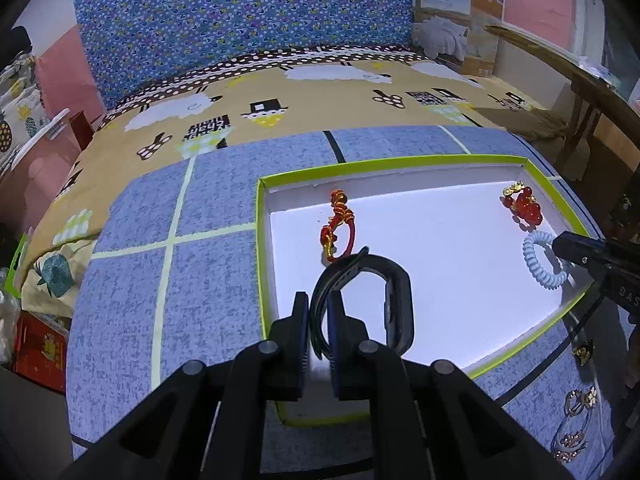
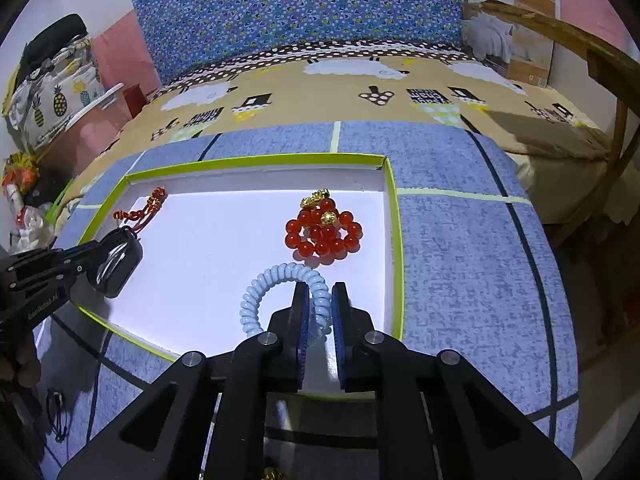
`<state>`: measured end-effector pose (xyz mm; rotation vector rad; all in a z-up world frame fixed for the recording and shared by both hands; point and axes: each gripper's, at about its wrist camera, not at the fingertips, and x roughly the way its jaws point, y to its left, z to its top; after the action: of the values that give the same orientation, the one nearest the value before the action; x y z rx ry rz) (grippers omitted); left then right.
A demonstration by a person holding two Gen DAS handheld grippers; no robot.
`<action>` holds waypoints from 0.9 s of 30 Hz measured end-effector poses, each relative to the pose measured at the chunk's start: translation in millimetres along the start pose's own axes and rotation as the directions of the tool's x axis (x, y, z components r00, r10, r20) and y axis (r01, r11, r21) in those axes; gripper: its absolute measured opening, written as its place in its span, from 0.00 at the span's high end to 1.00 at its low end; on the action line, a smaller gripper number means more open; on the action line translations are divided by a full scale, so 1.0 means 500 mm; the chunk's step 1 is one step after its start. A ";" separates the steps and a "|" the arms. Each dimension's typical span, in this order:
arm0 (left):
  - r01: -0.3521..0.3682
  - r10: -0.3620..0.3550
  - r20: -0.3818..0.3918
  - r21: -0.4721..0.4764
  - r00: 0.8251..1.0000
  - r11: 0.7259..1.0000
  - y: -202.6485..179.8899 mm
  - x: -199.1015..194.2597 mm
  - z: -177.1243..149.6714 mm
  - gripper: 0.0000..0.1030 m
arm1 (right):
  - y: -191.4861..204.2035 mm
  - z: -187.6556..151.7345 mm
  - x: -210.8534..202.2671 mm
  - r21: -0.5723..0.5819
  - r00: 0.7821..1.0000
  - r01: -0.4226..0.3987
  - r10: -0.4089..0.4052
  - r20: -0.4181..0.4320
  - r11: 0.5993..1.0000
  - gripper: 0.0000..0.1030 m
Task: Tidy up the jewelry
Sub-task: 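Carry the blue coil tie and black band into the green lid and open both grippers, then move the left gripper to the black teal-bead hair tie while the right approaches the flower charm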
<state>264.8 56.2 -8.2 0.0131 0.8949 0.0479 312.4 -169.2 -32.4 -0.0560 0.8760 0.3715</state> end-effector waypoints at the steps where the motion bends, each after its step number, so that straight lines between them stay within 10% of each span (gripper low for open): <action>1: 0.001 -0.001 0.000 -0.004 1.000 1.000 0.002 -0.001 -0.001 0.90 | 0.000 -0.002 -0.004 -0.002 1.000 0.003 -0.003 0.006 1.000 0.82; 27: 0.005 0.000 0.091 -0.060 0.996 0.998 0.015 -0.146 -0.073 0.90 | 0.031 -0.087 -0.161 0.016 0.990 -0.068 0.065 0.122 0.998 0.74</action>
<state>190.5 59.8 26.3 -0.0417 0.8017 0.0713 228.4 -187.2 2.3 0.0145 0.7629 0.4241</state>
